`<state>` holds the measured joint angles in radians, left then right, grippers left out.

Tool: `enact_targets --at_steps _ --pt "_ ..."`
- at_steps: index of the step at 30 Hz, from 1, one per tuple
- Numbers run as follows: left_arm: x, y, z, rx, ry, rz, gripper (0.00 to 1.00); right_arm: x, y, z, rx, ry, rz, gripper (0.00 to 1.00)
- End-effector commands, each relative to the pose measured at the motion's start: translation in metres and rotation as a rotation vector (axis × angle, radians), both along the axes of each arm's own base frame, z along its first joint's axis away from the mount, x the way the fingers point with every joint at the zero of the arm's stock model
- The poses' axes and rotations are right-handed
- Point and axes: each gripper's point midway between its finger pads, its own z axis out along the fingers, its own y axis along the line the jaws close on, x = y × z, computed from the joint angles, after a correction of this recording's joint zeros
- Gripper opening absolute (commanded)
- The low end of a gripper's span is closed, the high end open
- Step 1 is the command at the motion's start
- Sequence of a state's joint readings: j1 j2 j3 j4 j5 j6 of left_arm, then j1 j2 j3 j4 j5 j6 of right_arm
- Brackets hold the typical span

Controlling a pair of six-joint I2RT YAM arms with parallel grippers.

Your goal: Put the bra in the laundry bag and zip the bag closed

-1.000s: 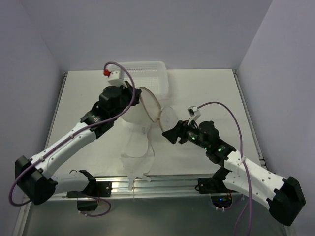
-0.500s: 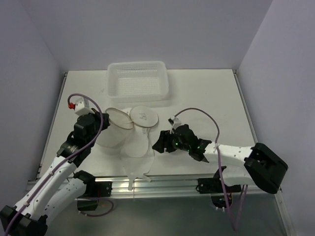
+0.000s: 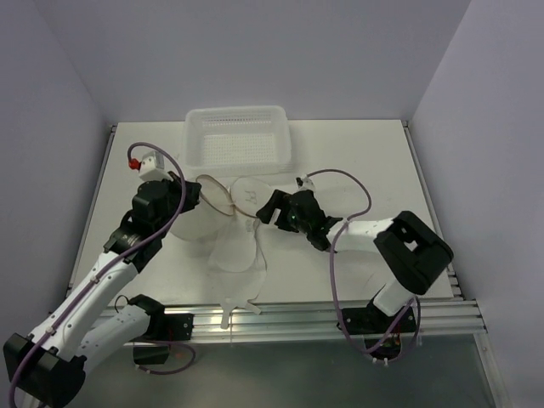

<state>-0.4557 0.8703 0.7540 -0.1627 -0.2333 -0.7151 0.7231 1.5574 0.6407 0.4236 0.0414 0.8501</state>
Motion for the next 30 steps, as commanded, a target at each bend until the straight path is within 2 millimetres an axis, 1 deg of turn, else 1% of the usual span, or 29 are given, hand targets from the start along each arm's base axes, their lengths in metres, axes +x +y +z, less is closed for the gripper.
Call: enact_targets --at_steps 1,2,3,4,5,6,7,8,9,10,12,13,14,15,16,17,18,19,20,21,22,23,24,25,26,27,28,29,30 --pt "-0.007 0.003 0.008 -0.007 -0.042 -0.006 0.00 0.029 0.007 0.004 0.081 0.009 -0.127 0.92" --pt "-0.008 0.008 0.007 0.001 -0.041 0.015 0.00 0.031 0.006 -0.001 0.080 0.014 -0.143 0.90" --pt "-0.011 0.014 0.005 0.017 -0.033 0.031 0.00 0.028 0.010 -0.001 0.098 0.013 -0.112 0.86" --pt "-0.011 0.018 0.005 0.025 -0.031 0.049 0.00 0.023 0.014 0.002 0.139 -0.014 -0.074 0.78" --pt "-0.011 0.024 0.004 0.039 -0.032 0.074 0.00 0.015 0.018 0.001 0.154 -0.006 -0.039 0.76" --pt "-0.012 0.024 0.006 0.037 -0.042 0.075 0.00 0.007 0.024 0.001 0.152 -0.009 0.006 0.76" --pt "-0.012 0.024 0.004 0.037 -0.042 0.075 0.00 -0.008 0.028 -0.008 0.130 0.022 0.062 0.77" --pt "-0.012 0.024 0.005 0.035 -0.046 0.075 0.00 -0.024 0.037 -0.008 0.117 0.015 0.116 0.78" --pt "-0.011 0.022 0.003 0.034 -0.043 0.069 0.00 -0.034 0.040 -0.010 0.106 0.005 0.156 0.79" --pt "-0.009 0.021 0.004 0.029 -0.049 0.067 0.00 -0.048 0.043 -0.012 0.126 0.017 0.207 0.82" --pt "-0.006 0.016 0.003 0.022 -0.043 0.050 0.00 -0.058 0.047 -0.022 0.137 0.062 0.234 0.83" --pt "-0.006 0.014 0.004 0.018 -0.047 0.044 0.00 -0.058 0.052 -0.020 0.150 0.062 0.254 0.83" --pt "-0.005 0.013 0.003 0.014 -0.045 0.041 0.00 -0.061 0.056 -0.029 0.140 0.088 0.282 0.83" --pt "-0.006 0.013 0.002 0.012 -0.046 0.039 0.00 -0.059 0.059 -0.031 0.140 0.099 0.280 0.82" --pt "-0.007 0.012 -0.003 0.013 -0.038 0.032 0.00 -0.055 0.063 -0.028 0.149 0.091 0.276 0.66" --pt "-0.007 0.012 -0.002 0.006 -0.043 0.030 0.00 -0.048 0.061 -0.028 0.146 0.078 0.240 0.52" --pt "-0.008 0.011 -0.001 0.000 -0.047 0.026 0.00 -0.040 0.056 -0.024 0.154 0.066 0.203 0.36" --pt "-0.010 0.009 -0.001 -0.004 -0.048 0.011 0.00 -0.038 0.048 -0.025 0.145 0.062 0.172 0.18" --pt "-0.010 0.008 0.003 -0.008 -0.064 0.006 0.00 -0.030 0.039 -0.012 0.145 0.024 0.129 0.15" --pt "-0.009 0.007 0.006 -0.013 -0.069 0.003 0.00 -0.027 0.031 -0.010 0.130 0.012 0.112 0.13" --pt "-0.007 0.006 0.014 -0.019 -0.084 0.000 0.00 -0.024 0.018 -0.012 0.105 0.012 0.084 0.07" --pt "-0.007 0.001 0.019 -0.027 -0.094 -0.020 0.00 -0.025 0.005 -0.011 0.061 0.013 0.072 0.06" --pt "-0.003 -0.003 0.029 -0.039 -0.113 -0.031 0.00 -0.024 -0.006 -0.014 0.028 0.017 0.042 0.02" --pt "-0.002 -0.005 0.033 -0.047 -0.121 -0.040 0.00 -0.028 -0.028 -0.028 -0.017 0.058 0.003 0.00" --pt "-0.001 -0.009 0.036 -0.057 -0.124 -0.054 0.00 -0.025 -0.041 -0.021 -0.024 0.035 -0.039 0.00" --pt "0.001 -0.013 0.037 -0.064 -0.131 -0.066 0.00 -0.024 -0.056 -0.026 -0.044 0.041 -0.084 0.00" --pt "0.002 -0.015 0.036 -0.070 -0.131 -0.076 0.00 -0.023 -0.080 -0.032 -0.059 0.063 -0.140 0.00" --pt "0.002 -0.019 0.035 -0.080 -0.127 -0.094 0.00 -0.024 -0.091 -0.036 -0.067 0.073 -0.163 0.00" --pt "0.002 -0.021 0.027 -0.079 -0.111 -0.102 0.00 -0.023 -0.102 -0.036 -0.072 0.078 -0.188 0.00"
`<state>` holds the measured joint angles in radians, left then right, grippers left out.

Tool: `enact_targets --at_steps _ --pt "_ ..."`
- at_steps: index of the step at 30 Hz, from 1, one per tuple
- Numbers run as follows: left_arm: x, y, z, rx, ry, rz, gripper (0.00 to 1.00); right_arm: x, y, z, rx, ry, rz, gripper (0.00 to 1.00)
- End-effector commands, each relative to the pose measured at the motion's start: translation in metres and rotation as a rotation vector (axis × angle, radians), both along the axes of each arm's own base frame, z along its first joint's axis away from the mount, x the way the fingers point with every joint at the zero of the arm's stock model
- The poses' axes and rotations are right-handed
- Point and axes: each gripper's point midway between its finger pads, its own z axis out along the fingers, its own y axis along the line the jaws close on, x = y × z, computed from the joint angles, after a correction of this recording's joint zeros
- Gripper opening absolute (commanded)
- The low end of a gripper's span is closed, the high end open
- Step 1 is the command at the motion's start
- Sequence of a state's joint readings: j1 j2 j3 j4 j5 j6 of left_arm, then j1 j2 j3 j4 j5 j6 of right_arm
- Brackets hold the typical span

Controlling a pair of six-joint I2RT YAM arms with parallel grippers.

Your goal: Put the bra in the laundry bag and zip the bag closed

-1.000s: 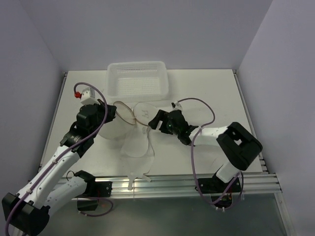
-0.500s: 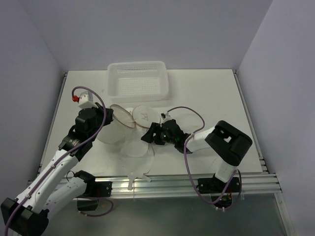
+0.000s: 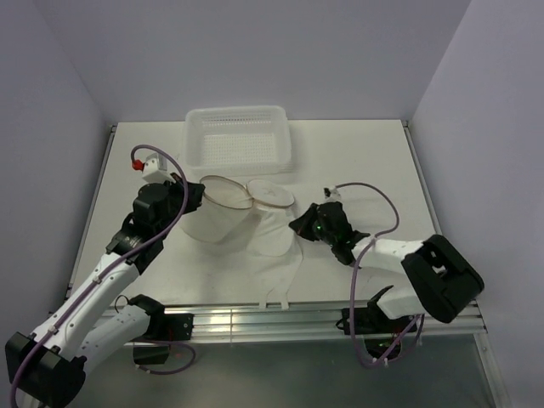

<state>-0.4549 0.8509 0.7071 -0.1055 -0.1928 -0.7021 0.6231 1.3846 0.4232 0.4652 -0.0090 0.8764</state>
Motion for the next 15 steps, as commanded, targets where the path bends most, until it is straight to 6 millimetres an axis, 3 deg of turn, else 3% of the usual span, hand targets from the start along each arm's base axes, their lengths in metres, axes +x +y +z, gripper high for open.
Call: enact_targets --at_steps 1,2,5,8,12,14,15 --pt "0.005 -0.017 0.028 -0.073 -0.078 -0.067 0.00 -0.007 -0.064 -0.034 -0.144 0.080 -0.154 0.00" --pt "0.005 -0.019 0.029 -0.082 -0.085 -0.073 0.00 0.000 -0.080 -0.024 -0.137 0.054 -0.207 0.00" --pt "0.003 -0.022 0.022 -0.091 -0.079 -0.093 0.00 0.003 -0.118 -0.023 -0.165 0.066 -0.302 0.00" --pt "0.000 -0.028 0.019 -0.106 -0.086 -0.128 0.00 0.006 -0.141 -0.021 -0.179 0.086 -0.351 0.00" --pt "-0.004 -0.035 -0.001 -0.106 -0.044 -0.171 0.00 0.017 -0.182 -0.007 -0.186 0.044 -0.481 0.02" --pt "-0.008 -0.038 -0.009 -0.101 -0.030 -0.192 0.00 0.025 -0.187 0.009 -0.194 -0.005 -0.476 0.13" --pt "-0.009 -0.037 -0.017 -0.093 -0.013 -0.192 0.00 0.026 -0.185 0.014 -0.201 -0.015 -0.456 0.48"
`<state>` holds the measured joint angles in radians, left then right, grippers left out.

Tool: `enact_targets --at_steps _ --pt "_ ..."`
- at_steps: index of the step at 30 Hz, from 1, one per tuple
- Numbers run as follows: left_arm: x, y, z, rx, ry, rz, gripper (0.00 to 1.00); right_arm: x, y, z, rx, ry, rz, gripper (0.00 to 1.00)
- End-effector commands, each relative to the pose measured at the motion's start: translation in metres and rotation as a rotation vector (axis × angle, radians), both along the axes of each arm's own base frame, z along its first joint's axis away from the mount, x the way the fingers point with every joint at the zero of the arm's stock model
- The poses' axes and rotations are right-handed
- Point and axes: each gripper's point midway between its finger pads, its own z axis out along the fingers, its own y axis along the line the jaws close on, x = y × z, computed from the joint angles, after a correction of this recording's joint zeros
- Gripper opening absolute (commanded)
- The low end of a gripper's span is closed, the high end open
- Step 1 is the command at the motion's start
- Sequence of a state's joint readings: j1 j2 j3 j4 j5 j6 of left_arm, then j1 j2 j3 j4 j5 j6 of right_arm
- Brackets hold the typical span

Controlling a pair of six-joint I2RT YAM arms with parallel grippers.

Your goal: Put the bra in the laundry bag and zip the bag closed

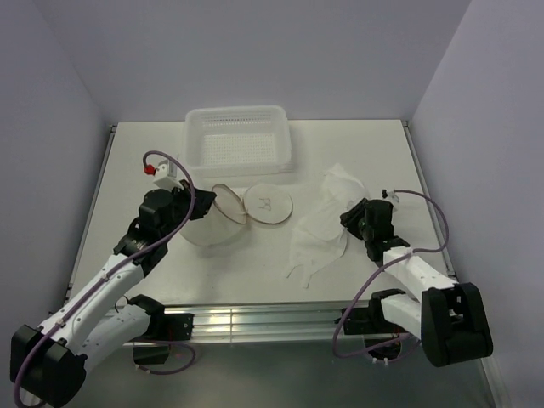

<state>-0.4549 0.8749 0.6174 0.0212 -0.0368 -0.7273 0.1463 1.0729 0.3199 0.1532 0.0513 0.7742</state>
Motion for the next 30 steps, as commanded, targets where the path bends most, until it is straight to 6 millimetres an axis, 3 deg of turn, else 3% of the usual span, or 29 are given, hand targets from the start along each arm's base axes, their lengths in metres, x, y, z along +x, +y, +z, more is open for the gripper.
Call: enact_targets --at_steps 1,3,6,9,11,12,13,15,16,19,22,25,26,28,30 --pt "-0.003 -0.009 0.000 -0.028 -0.023 -0.052 0.00 0.011 -0.003 0.029 -0.065 -0.052 0.047 0.61" --pt "-0.006 -0.009 -0.007 -0.010 -0.012 -0.064 0.00 0.008 0.003 0.031 -0.063 -0.054 0.095 0.73" --pt "-0.008 -0.005 -0.015 0.021 0.002 -0.061 0.00 0.003 0.020 0.048 -0.055 -0.132 0.151 0.75" --pt "-0.009 -0.001 -0.021 0.057 0.000 -0.055 0.00 -0.003 0.059 0.070 -0.073 -0.219 0.287 0.75" --pt "-0.010 0.000 -0.024 0.064 0.002 -0.056 0.00 -0.011 0.100 0.066 -0.071 -0.191 0.422 0.75" --pt "-0.011 -0.005 -0.023 0.054 -0.002 -0.081 0.00 -0.005 0.116 0.078 -0.079 -0.209 0.456 0.74" --pt "-0.009 -0.009 -0.017 0.030 -0.023 -0.095 0.00 0.001 0.121 0.062 -0.124 -0.158 0.455 0.73" --pt "-0.007 -0.021 -0.010 0.014 -0.036 -0.144 0.00 0.015 0.139 0.074 -0.131 -0.175 0.469 0.67" --pt "-0.004 -0.025 -0.003 0.006 -0.057 -0.158 0.00 0.021 0.137 0.058 -0.156 -0.115 0.443 0.65" --pt "-0.001 -0.044 0.009 0.017 -0.085 -0.232 0.00 0.032 0.125 0.069 -0.189 -0.130 0.364 0.64" --pt "-0.003 -0.056 0.021 0.013 -0.119 -0.284 0.00 0.024 0.114 0.068 -0.207 -0.146 0.344 0.63" --pt "-0.008 -0.041 0.016 0.015 -0.126 -0.217 0.00 0.001 0.140 0.054 -0.126 -0.120 0.509 0.61" --pt "-0.011 -0.029 -0.005 0.046 -0.071 -0.170 0.00 -0.012 0.149 0.044 -0.102 -0.093 0.570 0.61" --pt "-0.012 -0.006 -0.019 0.071 -0.043 -0.054 0.00 -0.026 0.164 0.031 -0.120 -0.068 0.635 0.57" --pt "-0.016 0.008 -0.038 0.094 0.026 0.011 0.11 -0.027 0.166 0.023 -0.126 -0.025 0.636 0.47"
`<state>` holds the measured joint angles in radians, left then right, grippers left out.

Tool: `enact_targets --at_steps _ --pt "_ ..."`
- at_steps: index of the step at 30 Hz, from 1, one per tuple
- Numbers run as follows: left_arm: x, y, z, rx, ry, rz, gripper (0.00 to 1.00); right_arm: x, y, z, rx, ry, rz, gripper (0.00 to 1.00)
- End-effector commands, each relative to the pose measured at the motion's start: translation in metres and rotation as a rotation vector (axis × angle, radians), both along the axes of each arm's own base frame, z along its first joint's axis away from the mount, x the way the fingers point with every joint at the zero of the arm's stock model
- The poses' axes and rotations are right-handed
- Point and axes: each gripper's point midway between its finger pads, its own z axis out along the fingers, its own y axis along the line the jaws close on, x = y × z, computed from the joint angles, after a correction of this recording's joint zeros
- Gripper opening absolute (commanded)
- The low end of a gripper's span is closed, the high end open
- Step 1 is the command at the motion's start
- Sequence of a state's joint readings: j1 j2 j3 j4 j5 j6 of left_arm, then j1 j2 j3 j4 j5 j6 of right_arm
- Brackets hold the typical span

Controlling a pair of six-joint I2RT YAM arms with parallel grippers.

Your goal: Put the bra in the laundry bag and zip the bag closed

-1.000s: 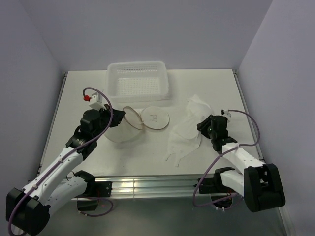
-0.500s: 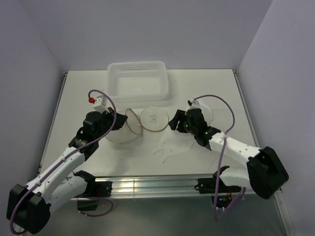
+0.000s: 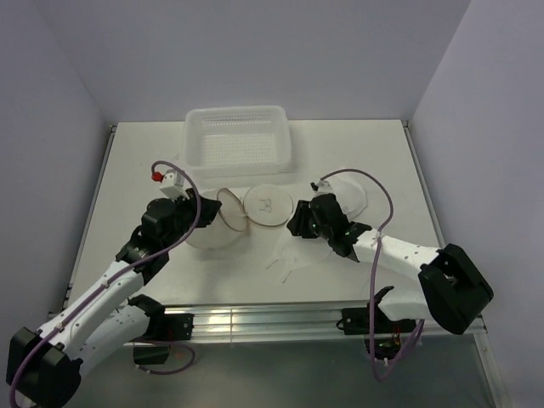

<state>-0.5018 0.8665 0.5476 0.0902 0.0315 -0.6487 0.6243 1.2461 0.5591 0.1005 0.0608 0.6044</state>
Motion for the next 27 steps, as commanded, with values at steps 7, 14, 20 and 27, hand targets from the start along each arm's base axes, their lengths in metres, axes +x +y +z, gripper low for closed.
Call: enact_targets --at_steps 7,14,20,27 --pt "-0.001 0.045 -0.014 0.058 0.046 0.224 0.98 -0.011 -0.023 0.011 -0.028 -0.035 -0.072 0.50" --pt "-0.013 0.038 0.059 0.002 -0.079 0.180 0.99 0.002 -0.082 0.035 0.066 -0.077 -0.245 0.68" --pt "-0.021 0.034 0.076 -0.001 -0.106 0.196 0.99 0.022 -0.142 0.030 0.120 -0.101 -0.456 0.71" --pt "-0.021 -0.095 0.054 0.030 -0.087 -0.107 0.97 0.044 -0.178 0.009 0.227 -0.055 -0.627 0.68"
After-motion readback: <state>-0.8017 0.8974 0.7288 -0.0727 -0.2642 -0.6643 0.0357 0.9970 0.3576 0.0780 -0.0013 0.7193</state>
